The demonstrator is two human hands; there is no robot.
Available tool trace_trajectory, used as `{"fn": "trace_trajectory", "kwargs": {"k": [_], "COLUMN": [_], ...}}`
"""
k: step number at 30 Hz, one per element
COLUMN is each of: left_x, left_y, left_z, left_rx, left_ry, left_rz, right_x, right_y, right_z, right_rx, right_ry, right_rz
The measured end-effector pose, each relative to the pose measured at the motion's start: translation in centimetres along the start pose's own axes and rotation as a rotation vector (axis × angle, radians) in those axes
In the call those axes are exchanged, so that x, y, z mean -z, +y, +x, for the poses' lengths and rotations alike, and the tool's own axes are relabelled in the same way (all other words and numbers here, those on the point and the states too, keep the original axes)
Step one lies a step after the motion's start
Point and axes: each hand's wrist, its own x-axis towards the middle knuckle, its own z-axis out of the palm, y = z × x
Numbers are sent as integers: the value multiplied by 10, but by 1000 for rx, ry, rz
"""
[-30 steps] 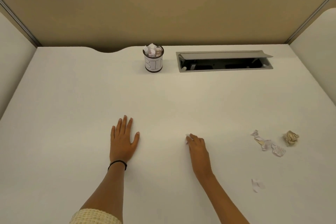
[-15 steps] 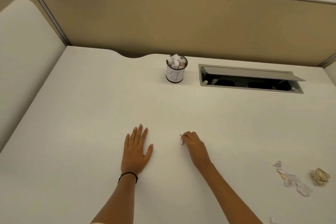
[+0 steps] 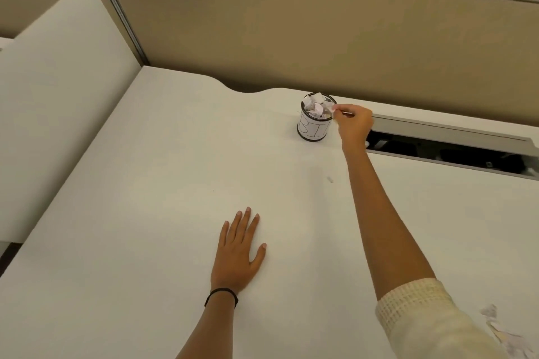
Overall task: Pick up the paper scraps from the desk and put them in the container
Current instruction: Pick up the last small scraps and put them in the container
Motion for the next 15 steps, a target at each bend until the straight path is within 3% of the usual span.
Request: {"fn": "trace_trajectory", "kwargs": {"k": [6,10,15], "left_x": [1,1,1], "left_y": [0,0,1], "left_z": [0,1,0], "left_rx": [6,12,3], "left_ry": [-16,-28,-22], "left_rz": [1,7,7], "right_x": [-34,-48,-38], "right_y": [-7,-7,-22], "right_z": [33,40,43], "right_rx": [109,56,150], "right_ry": [-211,-391,-395], "right_rz": [-330,-512,-605]}}
